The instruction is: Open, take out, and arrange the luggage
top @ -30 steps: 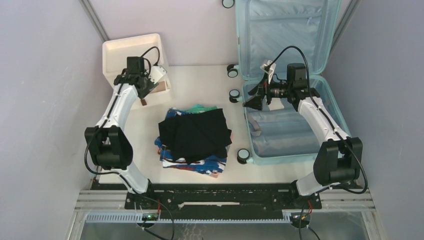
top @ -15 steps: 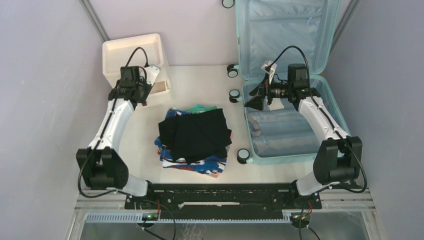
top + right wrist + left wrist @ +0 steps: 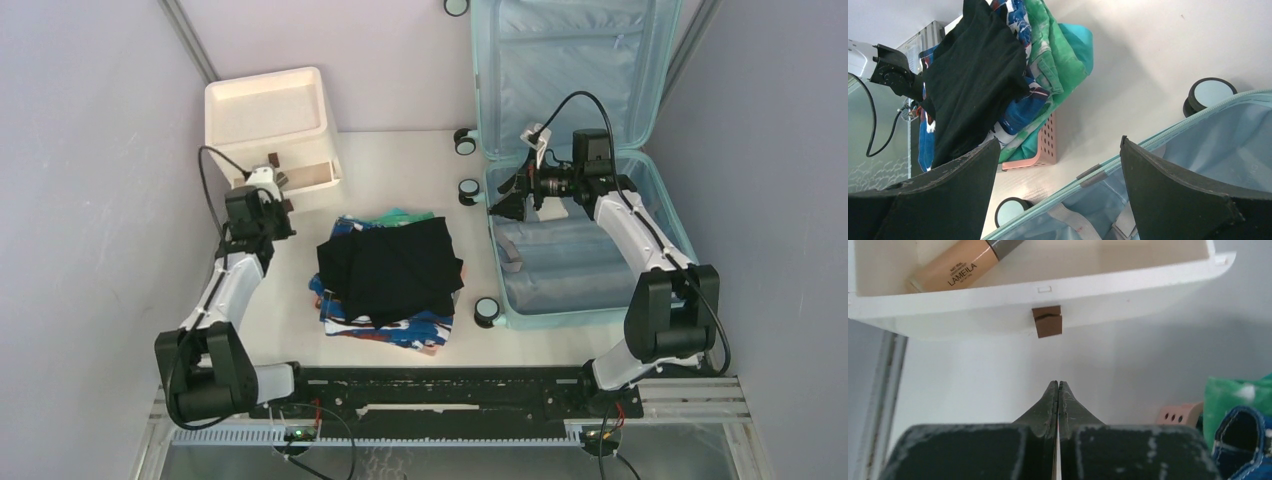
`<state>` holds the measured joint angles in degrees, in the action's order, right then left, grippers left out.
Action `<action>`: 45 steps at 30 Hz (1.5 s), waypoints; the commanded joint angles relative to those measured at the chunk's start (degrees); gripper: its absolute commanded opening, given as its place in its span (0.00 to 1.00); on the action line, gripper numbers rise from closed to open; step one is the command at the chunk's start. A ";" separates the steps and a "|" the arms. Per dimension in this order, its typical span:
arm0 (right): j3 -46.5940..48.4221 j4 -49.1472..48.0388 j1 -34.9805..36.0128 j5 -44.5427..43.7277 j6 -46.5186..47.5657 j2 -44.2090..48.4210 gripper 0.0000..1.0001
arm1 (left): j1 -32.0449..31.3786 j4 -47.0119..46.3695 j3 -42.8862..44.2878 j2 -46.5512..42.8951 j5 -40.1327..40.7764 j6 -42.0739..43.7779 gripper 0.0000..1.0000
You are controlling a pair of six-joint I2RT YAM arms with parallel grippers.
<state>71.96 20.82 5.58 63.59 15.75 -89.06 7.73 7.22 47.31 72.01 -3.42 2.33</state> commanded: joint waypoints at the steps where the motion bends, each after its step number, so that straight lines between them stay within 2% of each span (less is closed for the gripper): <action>1: 2.60 -1.33 -0.33 1.24 0.89 0.07 0.96 | 2.98 -14.49 -3.16 1.02 -7.45 -13.22 0.00; 13: 2.65 -2.41 -1.34 0.31 -0.55 -0.67 0.96 | 5.81 -29.58 -8.17 10.16 -2.47 -33.02 0.00; 20: 2.61 -3.01 -1.88 0.22 -1.20 -1.03 0.97 | 6.17 -28.46 -1.12 16.46 0.13 -37.22 0.01; 22: 2.65 -2.99 -2.13 0.13 -1.32 -1.02 0.99 | 6.33 -28.58 1.31 18.57 0.17 -38.77 0.01; 32: 2.61 -3.21 -2.95 0.06 -1.65 -1.17 1.00 | 6.47 -33.06 11.28 25.02 -0.80 -43.57 0.24; 37: 2.66 -3.65 -3.16 0.13 -2.03 -1.32 1.00 | 6.43 -35.07 13.33 27.25 -1.09 -45.57 0.26; 40: 2.59 -3.89 -3.36 0.19 -2.12 -1.39 1.00 | 6.41 -37.17 11.43 26.45 -1.79 -45.92 0.27; 45: 2.65 -4.02 -3.93 0.27 -2.12 -1.71 1.00 | 6.41 -41.30 3.59 21.74 -1.11 -45.23 0.30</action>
<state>71.96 19.09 2.26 63.11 14.00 -90.43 13.69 -24.60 55.07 98.94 -4.93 -42.09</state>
